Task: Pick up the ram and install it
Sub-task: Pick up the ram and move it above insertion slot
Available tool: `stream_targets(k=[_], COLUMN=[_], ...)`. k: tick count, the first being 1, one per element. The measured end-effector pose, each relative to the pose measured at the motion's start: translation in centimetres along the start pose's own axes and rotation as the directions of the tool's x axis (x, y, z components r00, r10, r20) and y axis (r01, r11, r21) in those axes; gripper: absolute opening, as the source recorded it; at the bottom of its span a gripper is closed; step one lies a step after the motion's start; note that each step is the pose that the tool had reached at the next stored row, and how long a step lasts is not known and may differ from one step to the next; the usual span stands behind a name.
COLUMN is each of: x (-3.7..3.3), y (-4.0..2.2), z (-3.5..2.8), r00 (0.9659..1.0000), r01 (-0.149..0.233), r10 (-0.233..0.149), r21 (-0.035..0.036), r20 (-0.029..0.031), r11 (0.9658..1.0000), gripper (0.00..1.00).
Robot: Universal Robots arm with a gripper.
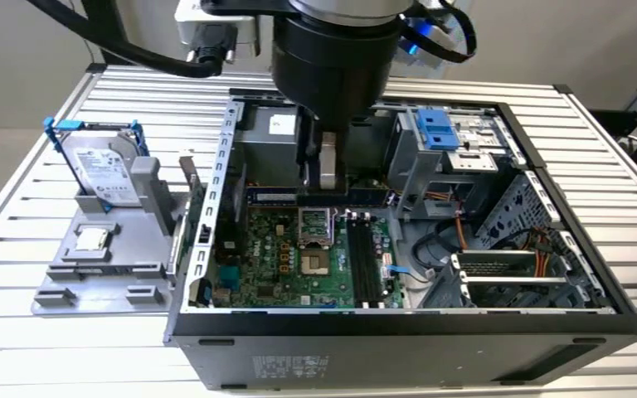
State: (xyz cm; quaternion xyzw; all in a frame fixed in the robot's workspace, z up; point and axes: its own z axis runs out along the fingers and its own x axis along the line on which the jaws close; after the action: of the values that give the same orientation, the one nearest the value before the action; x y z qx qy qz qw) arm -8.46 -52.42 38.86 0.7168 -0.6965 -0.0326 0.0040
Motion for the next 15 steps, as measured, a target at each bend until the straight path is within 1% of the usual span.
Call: stream_targets(k=[11, 13, 15], x=[0.14, 0.16, 0.18], y=[-4.97, -5.75, -6.36], z=[-0.24, -0.27, -0.29], r00=[1.0, 1.0, 1.0], r01=[0.0, -0.001, -0.004], r10=[0.0, 0.001, 0.004], r21=[0.0, 0.0001, 0.0001], r20=[0.0001, 0.0002, 0.0003], r11=[1.0, 1.0, 1.0], gripper=[0.0, 0.0, 0.0])
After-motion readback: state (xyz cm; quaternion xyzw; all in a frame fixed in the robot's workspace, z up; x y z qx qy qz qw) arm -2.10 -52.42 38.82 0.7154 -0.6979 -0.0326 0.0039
